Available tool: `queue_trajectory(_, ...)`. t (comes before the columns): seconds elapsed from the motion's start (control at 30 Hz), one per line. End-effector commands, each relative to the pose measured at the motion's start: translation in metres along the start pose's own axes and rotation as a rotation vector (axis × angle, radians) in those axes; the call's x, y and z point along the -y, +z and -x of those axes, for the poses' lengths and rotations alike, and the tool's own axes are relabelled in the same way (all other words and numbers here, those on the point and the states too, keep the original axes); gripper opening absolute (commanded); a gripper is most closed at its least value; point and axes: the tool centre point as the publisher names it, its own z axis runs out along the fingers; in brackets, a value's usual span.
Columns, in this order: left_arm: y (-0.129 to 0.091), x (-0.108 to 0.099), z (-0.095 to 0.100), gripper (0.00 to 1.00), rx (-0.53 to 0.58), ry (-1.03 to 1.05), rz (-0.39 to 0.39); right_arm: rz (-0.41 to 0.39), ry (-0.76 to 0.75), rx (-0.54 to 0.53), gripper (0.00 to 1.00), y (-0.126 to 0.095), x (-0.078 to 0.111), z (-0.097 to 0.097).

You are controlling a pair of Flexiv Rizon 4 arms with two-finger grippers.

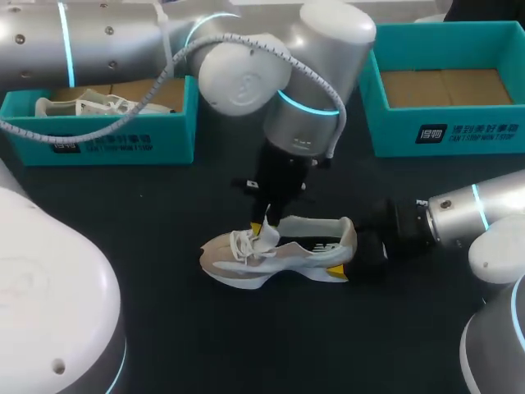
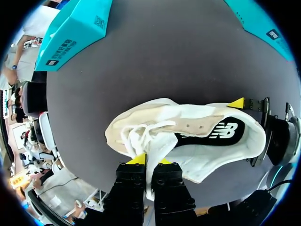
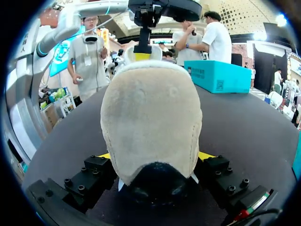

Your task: Take the shoe out of the shoebox, open the shoe tongue, remove and reinsert the insole, then place the shoe into the shoebox

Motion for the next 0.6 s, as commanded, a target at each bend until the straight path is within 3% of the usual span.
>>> queue_trajectory(0.03,0.009,-0.001,0.017,0.00,-0.048,-0.009,0.027,-0.003,0.002,0.000,0.00,0.010,0.008,0.001)
queue_trajectory(0.3,0.032,0.003,0.033,0.04,-0.017,-0.071,0.059,-0.003,0.002,0.000,0.00,0.010,0.008,0.001)
queue_trajectory(0.37,0.040,0.005,0.036,0.36,-0.008,-0.093,0.074,-0.003,0.002,0.000,0.00,0.010,0.008,0.001)
queue_trajectory(0.4,0.042,0.006,0.036,0.46,-0.008,-0.096,0.083,-0.003,0.002,0.000,0.00,0.010,0.008,0.001)
queue_trajectory(0.57,0.057,0.010,0.042,0.59,0.007,-0.137,0.106,-0.003,0.002,0.000,0.00,0.010,0.008,0.001)
queue_trajectory(0.6,0.060,0.011,0.044,0.75,0.009,-0.146,0.108,-0.003,0.002,0.000,0.00,0.010,0.008,0.001)
